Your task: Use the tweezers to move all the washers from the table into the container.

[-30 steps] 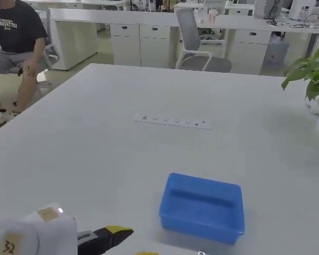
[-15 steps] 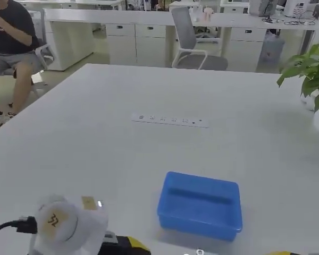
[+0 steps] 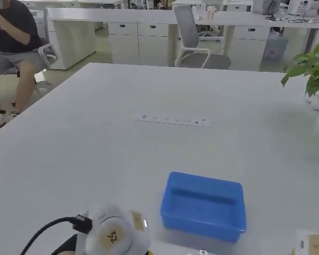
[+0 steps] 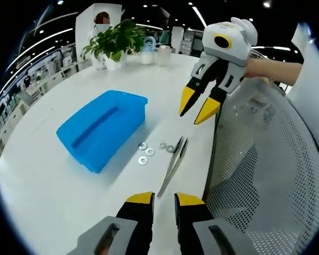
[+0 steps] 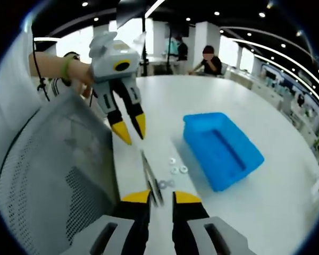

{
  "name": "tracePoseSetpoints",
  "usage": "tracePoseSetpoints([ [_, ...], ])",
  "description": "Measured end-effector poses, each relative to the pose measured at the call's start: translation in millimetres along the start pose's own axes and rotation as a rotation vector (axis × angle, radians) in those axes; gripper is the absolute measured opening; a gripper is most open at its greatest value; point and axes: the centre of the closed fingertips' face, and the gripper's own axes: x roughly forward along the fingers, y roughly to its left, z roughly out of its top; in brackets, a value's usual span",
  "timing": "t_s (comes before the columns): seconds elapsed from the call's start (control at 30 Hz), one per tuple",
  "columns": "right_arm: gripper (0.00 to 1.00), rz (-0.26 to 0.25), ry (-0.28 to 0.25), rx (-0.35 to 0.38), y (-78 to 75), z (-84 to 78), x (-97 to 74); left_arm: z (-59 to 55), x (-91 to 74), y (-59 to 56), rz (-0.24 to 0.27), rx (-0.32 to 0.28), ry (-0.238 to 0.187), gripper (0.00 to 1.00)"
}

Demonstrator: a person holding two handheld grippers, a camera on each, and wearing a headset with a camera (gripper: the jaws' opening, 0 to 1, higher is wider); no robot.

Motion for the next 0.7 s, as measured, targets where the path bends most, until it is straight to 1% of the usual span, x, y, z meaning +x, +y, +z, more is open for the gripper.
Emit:
tracePoseSetpoints([
  [0.03,0.12,0.003,0.006,-0.004,0.4,-0.6,1.4,-1.7,1.7,0.1,-0.004,0.014,0.018,0.11],
  [0.07,0.12,0.007,0.013,-0.009,0.9,-1.3,3.3,-3.6,3.7,2.3,0.006,0.05,0.043,0.11],
  [0.13,0.12,0.017,0.023,-0.017,2.1,-2.5,6.1,-4.5,8.3,1.1,-0.007,0.075,0.065,0.1],
  [0.27,0.12,0.03,0.044,-0.032,4.6,-4.7,10.8,-6.0,14.9,3.5,-0.012,0.12,0.098,0.05],
  [0.43,0.11,0.037,0.057,-0.041,6.4,-6.0,12.2,-7.8,21.0,5.6,-0.018,0.172,0.14,0.04],
  [0.47,0.11,0.038,0.056,-0.038,6.5,-6.0,12.3,-7.0,21.3,7.4,-0.006,0.188,0.145,0.04],
  [0.5,0.11,0.036,0.055,-0.036,6.2,-6.1,12.4,-7.0,21.5,8.8,0.0,0.215,0.158,0.04],
  [0.57,0.11,0.036,0.053,-0.03,6.1,-6.8,12.5,-6.9,23.5,6.1,-0.01,0.236,0.179,0.03],
  [0.7,0.11,0.033,0.053,-0.024,5.9,-8.3,12.7,-8.0,26.5,4.3,-0.017,0.286,0.202,0.0],
])
